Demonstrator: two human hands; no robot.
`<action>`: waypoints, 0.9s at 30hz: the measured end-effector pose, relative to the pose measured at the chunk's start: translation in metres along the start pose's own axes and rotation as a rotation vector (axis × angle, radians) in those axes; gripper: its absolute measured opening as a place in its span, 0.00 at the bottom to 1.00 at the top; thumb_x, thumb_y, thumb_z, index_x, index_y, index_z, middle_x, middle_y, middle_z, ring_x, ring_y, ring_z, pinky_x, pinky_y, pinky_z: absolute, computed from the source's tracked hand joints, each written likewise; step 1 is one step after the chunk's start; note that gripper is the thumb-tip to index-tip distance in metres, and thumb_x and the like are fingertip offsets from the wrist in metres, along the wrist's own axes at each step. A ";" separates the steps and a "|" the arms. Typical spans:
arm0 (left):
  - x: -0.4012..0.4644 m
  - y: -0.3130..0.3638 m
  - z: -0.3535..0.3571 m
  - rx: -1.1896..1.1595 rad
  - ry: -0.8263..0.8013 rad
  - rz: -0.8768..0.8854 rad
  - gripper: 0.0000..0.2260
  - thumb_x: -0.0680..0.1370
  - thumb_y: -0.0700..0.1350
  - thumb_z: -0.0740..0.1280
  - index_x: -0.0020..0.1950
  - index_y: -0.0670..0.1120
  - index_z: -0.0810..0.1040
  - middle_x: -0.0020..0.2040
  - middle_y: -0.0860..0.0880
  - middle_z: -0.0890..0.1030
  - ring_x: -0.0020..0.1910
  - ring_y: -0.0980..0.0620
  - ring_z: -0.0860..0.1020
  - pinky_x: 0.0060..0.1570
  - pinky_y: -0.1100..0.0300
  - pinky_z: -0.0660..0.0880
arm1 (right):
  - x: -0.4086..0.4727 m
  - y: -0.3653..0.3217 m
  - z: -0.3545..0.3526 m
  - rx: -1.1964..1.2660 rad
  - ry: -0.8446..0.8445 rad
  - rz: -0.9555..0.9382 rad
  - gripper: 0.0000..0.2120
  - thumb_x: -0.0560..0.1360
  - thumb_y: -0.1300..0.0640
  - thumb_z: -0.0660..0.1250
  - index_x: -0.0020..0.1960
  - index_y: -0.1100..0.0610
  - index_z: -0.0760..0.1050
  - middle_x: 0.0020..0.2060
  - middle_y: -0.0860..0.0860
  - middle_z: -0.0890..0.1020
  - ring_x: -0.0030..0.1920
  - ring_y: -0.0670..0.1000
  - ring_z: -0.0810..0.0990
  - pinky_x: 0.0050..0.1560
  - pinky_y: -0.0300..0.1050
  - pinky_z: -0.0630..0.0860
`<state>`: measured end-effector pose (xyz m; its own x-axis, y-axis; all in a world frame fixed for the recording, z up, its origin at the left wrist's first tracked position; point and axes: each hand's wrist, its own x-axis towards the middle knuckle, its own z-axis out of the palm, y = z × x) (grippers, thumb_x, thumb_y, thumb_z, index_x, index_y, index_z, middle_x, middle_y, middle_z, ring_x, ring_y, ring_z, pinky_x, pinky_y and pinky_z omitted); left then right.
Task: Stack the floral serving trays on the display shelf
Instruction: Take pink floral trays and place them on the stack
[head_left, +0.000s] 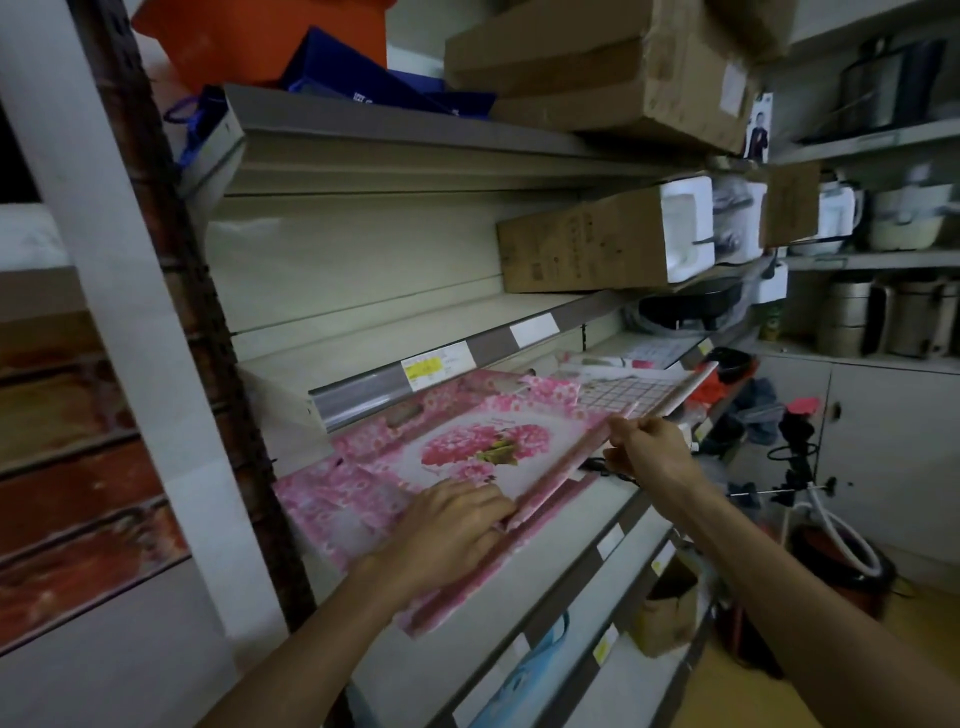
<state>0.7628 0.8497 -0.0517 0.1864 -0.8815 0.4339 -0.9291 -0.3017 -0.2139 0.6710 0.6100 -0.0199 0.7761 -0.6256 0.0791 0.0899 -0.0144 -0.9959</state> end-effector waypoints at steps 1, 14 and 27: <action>0.000 -0.002 -0.001 0.000 0.017 -0.003 0.04 0.75 0.46 0.65 0.49 0.52 0.78 0.43 0.56 0.80 0.42 0.55 0.79 0.40 0.64 0.65 | 0.000 0.000 0.003 0.027 -0.013 0.022 0.10 0.81 0.57 0.62 0.44 0.62 0.74 0.34 0.52 0.79 0.33 0.48 0.79 0.33 0.36 0.74; 0.010 -0.022 -0.030 -0.021 0.156 -0.050 0.05 0.78 0.46 0.67 0.44 0.53 0.73 0.39 0.56 0.76 0.38 0.55 0.75 0.34 0.62 0.68 | 0.026 -0.008 0.042 0.404 -0.151 0.361 0.16 0.79 0.48 0.64 0.60 0.59 0.71 0.55 0.67 0.79 0.54 0.68 0.81 0.44 0.64 0.81; 0.015 -0.002 -0.039 -0.096 0.108 -0.081 0.12 0.81 0.56 0.59 0.57 0.55 0.79 0.52 0.59 0.80 0.54 0.59 0.76 0.51 0.63 0.67 | 0.000 -0.028 0.038 0.418 -0.172 0.292 0.13 0.81 0.60 0.55 0.64 0.62 0.61 0.52 0.64 0.79 0.51 0.63 0.81 0.39 0.59 0.77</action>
<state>0.7547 0.8516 -0.0106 0.2310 -0.8100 0.5391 -0.9396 -0.3295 -0.0924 0.6925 0.6398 0.0096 0.8938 -0.4200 -0.1572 0.0689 0.4750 -0.8773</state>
